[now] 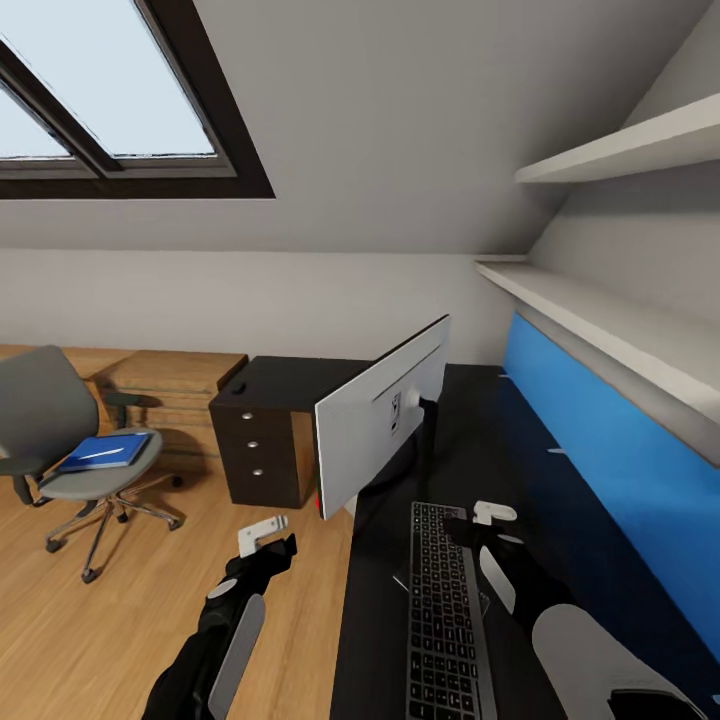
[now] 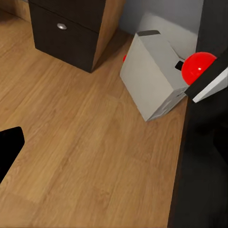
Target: In the bedroom, organize the workspace by keeping the computer under the desk, ensuring the monitor is on the desk, placing the keyboard on the desk next to the monitor, placing the mouse on the desk next to the keyboard, moving the folder from the swivel chair onto the desk next to the mouse, stacking the notebook on top of the folder with the pen on top of the notebook, and positioning the swivel chair next to the desk.
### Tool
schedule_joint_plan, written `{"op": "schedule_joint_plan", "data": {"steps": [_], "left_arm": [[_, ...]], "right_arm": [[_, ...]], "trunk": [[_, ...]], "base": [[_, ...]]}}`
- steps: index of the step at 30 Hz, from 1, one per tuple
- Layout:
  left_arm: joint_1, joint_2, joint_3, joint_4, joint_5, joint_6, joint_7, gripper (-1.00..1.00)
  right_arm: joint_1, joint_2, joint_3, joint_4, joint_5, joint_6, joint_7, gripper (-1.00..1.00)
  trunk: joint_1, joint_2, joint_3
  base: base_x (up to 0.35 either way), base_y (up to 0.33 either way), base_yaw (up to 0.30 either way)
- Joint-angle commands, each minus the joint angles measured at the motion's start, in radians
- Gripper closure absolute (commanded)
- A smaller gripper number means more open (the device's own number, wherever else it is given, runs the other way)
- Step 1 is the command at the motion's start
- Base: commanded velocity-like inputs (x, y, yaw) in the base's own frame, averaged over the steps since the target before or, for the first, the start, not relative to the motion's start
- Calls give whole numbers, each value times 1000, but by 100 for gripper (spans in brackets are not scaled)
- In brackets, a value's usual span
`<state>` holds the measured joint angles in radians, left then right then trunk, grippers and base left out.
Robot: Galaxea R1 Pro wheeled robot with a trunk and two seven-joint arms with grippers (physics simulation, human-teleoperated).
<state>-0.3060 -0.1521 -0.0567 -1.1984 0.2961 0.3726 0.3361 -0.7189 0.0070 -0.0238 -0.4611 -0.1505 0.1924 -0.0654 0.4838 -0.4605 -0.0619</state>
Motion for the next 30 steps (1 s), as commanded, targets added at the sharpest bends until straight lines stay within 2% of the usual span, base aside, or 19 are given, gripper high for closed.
{"op": "schedule_joint_plan", "data": {"steps": [1, 20, 30], "left_arm": [[-1, 1, -2, -3, 15, 3, 9, -100], [-1, 9, -2, -6, 21, 2, 9, -100], [-1, 9, -2, -7, 23, 2, 9, -100]], "right_arm": [[-1, 1, -2, 0, -7, 5, -8, -100], [-2, 1, -2, 2, -4, 2, -18, -100], [-2, 1, -2, 34, -3, 2, -19, -100]], "trunk": [[5, -9, -5], [77, -142, -65], [116, -212, -96]], "base": [[0, 0, 0], [0, 0, 0], [0, 0, 0]]}}
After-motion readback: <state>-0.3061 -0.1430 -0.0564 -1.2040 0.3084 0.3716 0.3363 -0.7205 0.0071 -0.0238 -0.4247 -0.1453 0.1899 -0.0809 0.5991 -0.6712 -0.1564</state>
